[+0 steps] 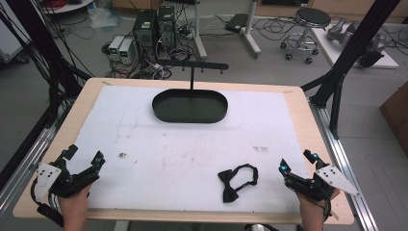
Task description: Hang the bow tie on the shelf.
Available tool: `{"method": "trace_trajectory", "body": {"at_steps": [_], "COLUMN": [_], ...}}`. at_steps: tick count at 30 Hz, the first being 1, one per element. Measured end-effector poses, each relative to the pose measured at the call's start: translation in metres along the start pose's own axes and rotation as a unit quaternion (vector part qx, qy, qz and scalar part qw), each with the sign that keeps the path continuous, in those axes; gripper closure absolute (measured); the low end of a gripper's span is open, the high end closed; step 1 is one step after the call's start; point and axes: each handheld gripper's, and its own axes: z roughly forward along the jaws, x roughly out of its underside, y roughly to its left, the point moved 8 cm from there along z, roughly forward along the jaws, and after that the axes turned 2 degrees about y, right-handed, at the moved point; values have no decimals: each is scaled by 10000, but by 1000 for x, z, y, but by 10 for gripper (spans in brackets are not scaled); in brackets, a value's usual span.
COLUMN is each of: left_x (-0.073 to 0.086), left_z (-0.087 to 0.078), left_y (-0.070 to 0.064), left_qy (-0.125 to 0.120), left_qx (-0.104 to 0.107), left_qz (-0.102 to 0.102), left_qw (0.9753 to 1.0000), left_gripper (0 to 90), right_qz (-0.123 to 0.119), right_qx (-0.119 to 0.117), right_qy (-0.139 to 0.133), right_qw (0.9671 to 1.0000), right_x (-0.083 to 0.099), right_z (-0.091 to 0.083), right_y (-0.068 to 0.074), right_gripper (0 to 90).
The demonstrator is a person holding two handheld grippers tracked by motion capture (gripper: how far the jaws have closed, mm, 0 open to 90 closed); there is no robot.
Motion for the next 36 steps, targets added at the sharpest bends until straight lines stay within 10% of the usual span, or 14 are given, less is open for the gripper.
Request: {"method": "trace_trajectory", "body": {"at_steps": [14,25,36], "left_x": [-1,0,1], "left_z": [-1,0,0], "left_y": [2,1,2], "left_qy": [-10,-8,24], "left_qx": [-6,-10,-2], "left_qz": [-22,-34,-48], "left_qw": [10000,10000,10000], "left_gripper": [100,100,100], "right_qz": [-74,-544,-366], "right_qx": [-344,-783,-834], "right_qy": [115,845,1519], "right_qw": [9993,9919,9842], "right_x": [-7,0,29], "right_z": [1,16,35], "right_y": [13,44,55], "right_gripper": [111,175,244]}}
